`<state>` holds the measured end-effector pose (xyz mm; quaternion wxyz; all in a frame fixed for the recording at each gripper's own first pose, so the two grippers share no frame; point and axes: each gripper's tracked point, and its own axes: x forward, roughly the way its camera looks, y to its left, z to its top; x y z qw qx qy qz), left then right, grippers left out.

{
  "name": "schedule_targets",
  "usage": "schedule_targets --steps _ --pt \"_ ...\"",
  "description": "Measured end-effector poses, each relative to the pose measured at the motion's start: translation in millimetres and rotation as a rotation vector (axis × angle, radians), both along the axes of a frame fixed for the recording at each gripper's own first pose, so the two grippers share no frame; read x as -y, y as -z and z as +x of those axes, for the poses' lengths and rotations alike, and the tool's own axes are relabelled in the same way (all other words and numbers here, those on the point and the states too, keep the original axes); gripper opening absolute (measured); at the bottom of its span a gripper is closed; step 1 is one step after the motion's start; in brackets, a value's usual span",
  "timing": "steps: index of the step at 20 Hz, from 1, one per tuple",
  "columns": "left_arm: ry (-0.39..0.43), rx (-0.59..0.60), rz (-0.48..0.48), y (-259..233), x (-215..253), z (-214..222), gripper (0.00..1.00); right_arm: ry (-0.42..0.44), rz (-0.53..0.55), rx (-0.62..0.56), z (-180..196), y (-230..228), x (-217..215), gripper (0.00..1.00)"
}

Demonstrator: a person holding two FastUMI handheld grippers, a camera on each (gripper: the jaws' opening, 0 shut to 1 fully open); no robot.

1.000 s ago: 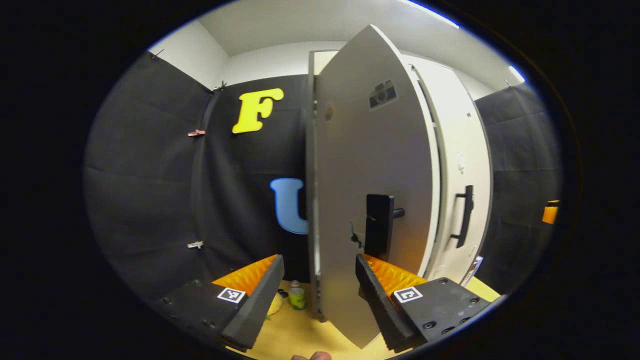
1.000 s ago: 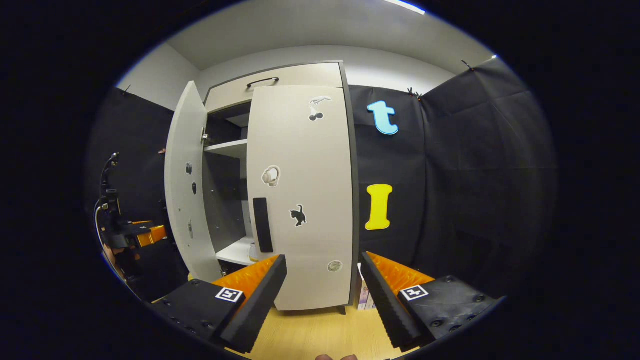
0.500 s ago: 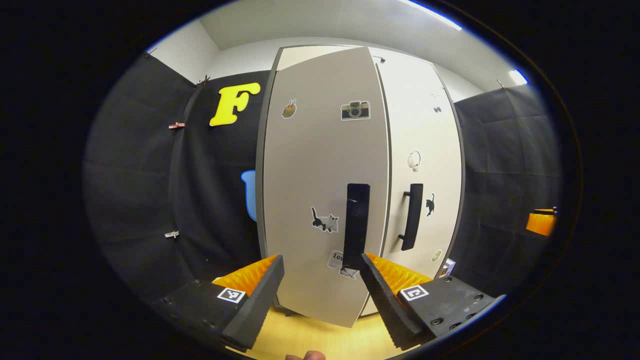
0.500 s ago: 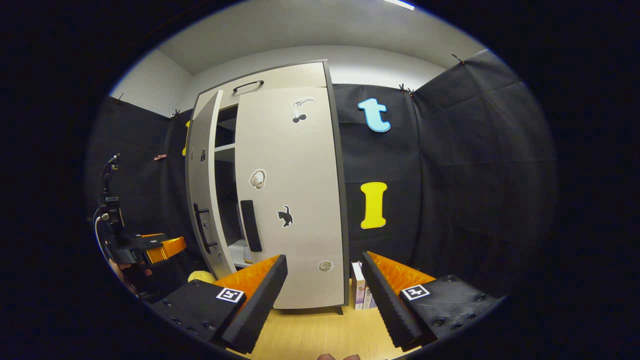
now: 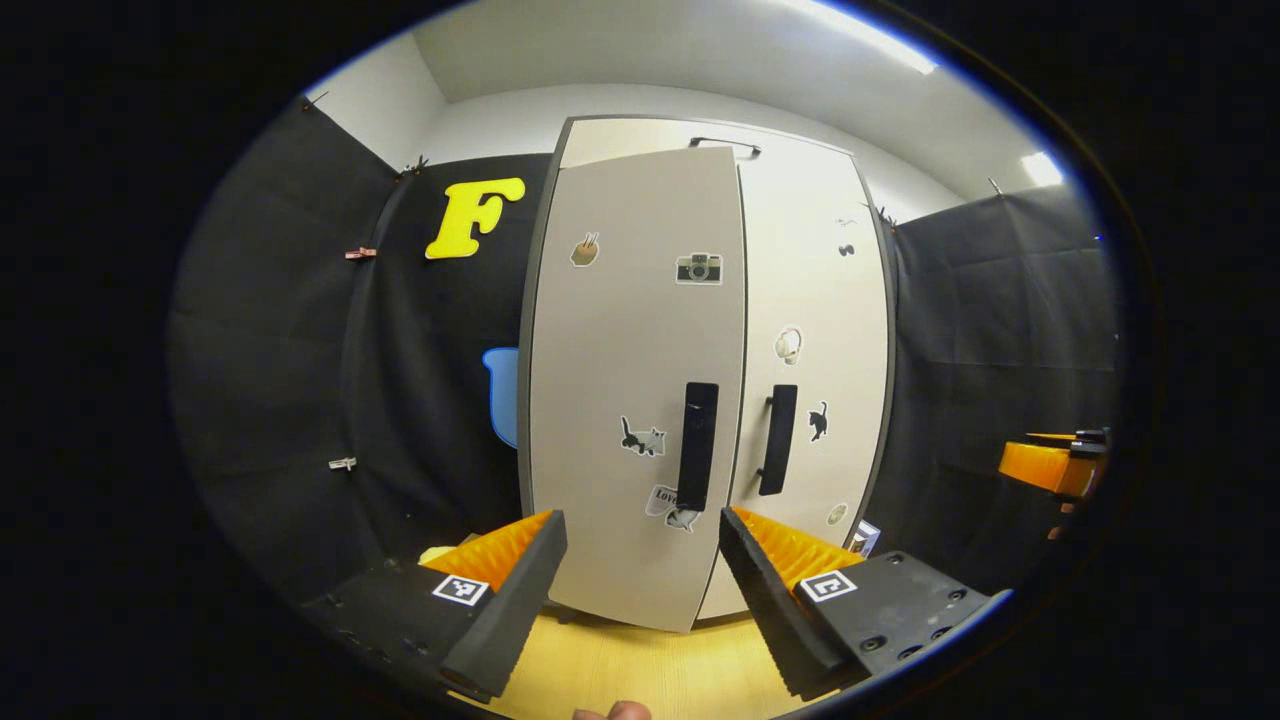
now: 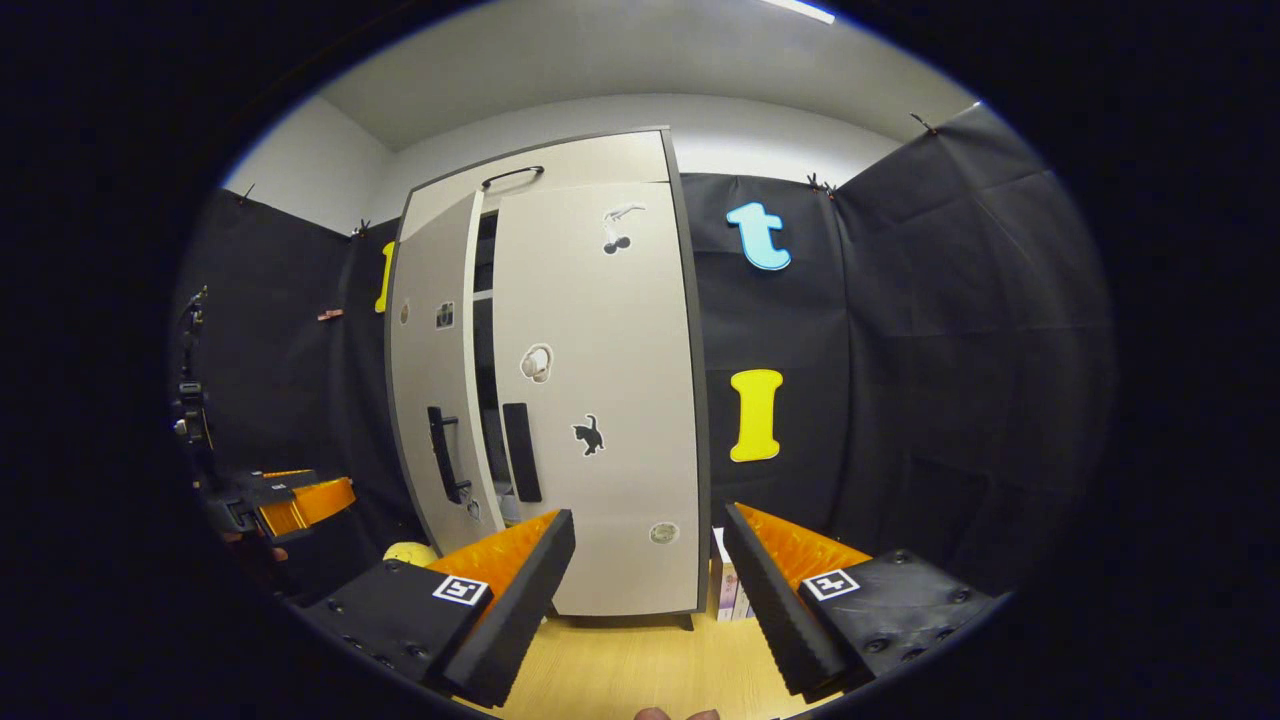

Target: Grab one shoe with the right hand and put it into the shoe cabinet, grab the other shoe with the left hand and put it into the shoe cabinet; then close the right door with the right hand and the left door with the left hand.

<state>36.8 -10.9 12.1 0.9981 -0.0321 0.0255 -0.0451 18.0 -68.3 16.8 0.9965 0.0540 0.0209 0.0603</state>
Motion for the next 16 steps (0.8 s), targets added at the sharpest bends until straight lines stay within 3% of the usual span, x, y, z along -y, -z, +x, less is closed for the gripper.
schedule_targets --steps 16 --pt "0.028 0.011 0.030 -4.9 -19.4 -43.8 0.96 0.022 -0.015 0.035 -31.6 -3.6 -30.2 0.98"
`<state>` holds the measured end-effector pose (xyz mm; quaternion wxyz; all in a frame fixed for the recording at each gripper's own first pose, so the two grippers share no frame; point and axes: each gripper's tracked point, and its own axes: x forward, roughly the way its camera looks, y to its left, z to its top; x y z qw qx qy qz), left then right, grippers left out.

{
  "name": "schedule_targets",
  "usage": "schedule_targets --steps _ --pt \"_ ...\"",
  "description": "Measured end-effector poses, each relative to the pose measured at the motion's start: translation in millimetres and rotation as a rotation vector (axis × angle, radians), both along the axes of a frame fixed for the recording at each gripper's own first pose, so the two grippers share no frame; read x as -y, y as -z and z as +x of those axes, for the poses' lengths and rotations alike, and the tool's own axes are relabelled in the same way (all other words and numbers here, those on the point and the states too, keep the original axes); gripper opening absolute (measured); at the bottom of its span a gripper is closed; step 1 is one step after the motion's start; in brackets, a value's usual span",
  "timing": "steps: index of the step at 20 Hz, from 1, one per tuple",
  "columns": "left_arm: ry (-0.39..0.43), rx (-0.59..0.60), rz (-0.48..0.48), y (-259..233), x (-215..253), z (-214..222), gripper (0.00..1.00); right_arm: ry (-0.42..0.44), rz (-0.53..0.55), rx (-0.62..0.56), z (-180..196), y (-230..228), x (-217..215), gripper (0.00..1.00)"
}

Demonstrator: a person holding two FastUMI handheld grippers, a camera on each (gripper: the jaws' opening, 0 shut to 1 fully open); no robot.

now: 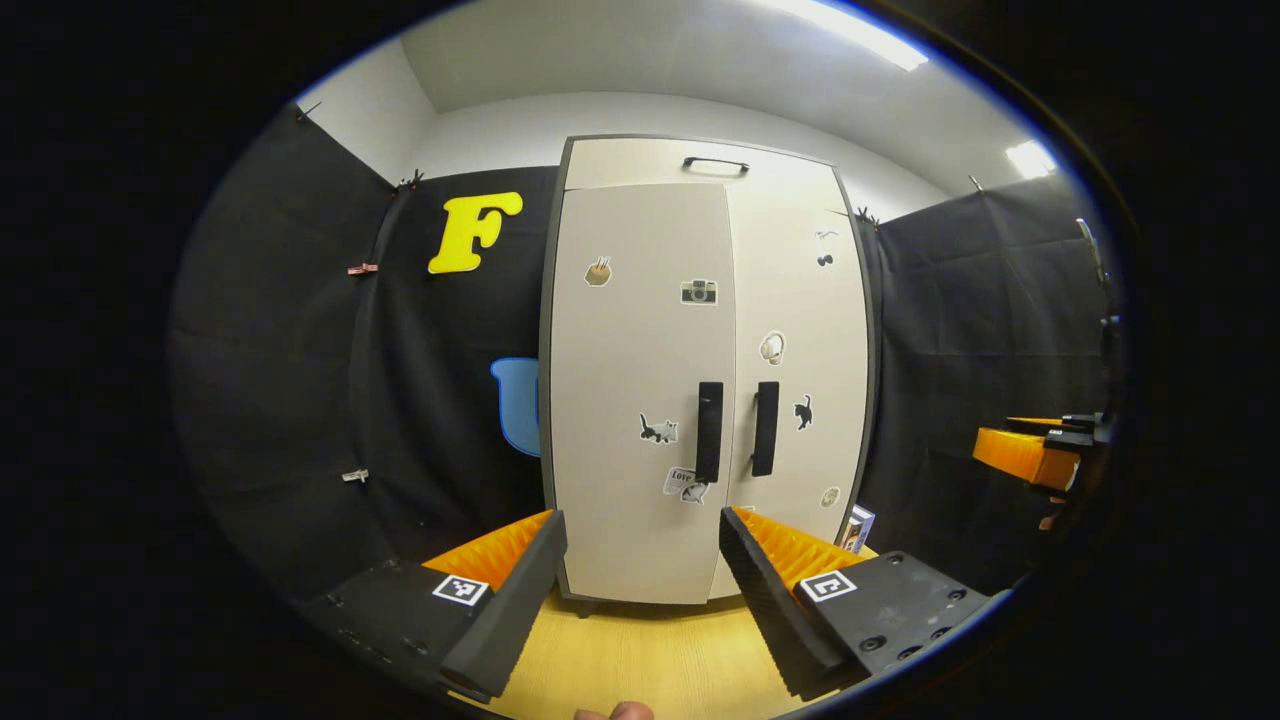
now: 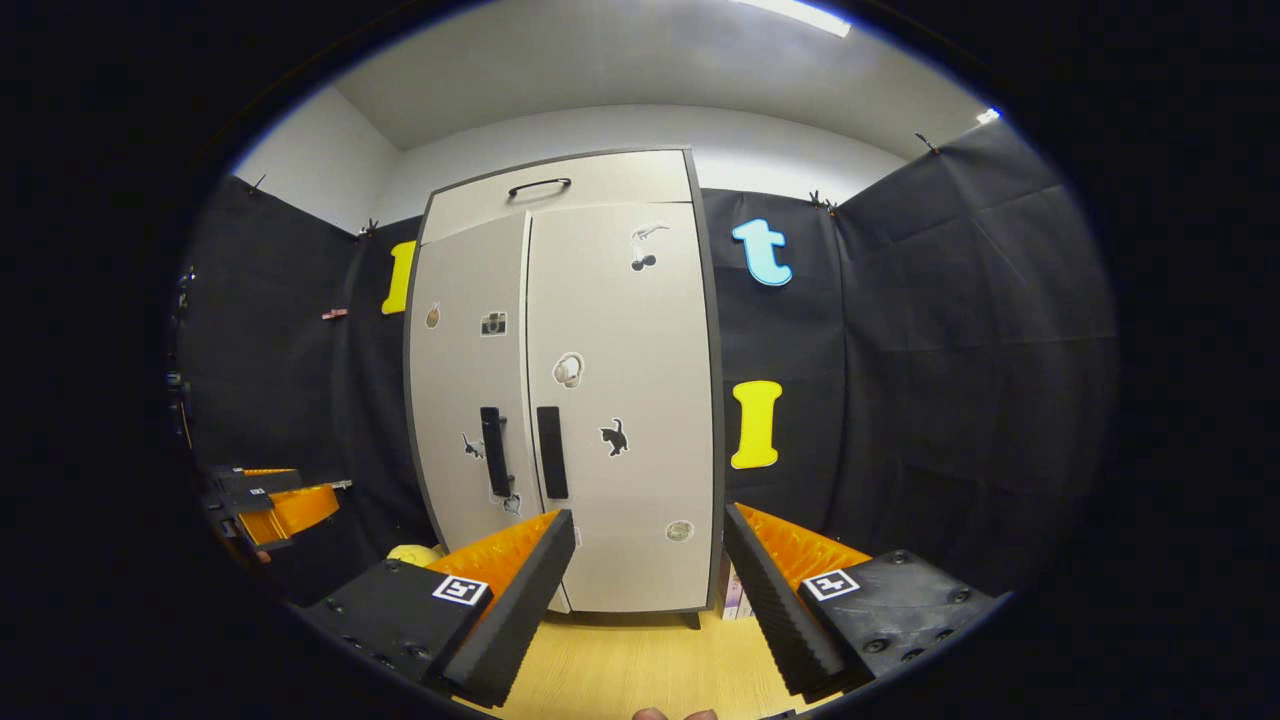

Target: Grab one shoe with the right hand and put it into the shoe cabinet, grab the other shoe with the left hand and put it into the shoe cabinet; then close the right door with the right hand and the left door with the left hand.

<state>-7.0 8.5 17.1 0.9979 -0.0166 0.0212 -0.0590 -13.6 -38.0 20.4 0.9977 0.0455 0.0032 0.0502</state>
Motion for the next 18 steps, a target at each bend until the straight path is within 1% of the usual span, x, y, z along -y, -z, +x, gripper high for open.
schedule_targets --steps 9,18 --pt "-0.012 0.008 0.008 -4.9 -10.3 -2.6 0.96 -0.011 -0.004 0.007 -4.9 -2.5 -7.9 0.98" --pt "-0.014 0.001 0.008 -1.3 -10.0 -1.4 0.96 -0.009 -0.005 0.004 -5.7 0.4 -6.1 0.98"
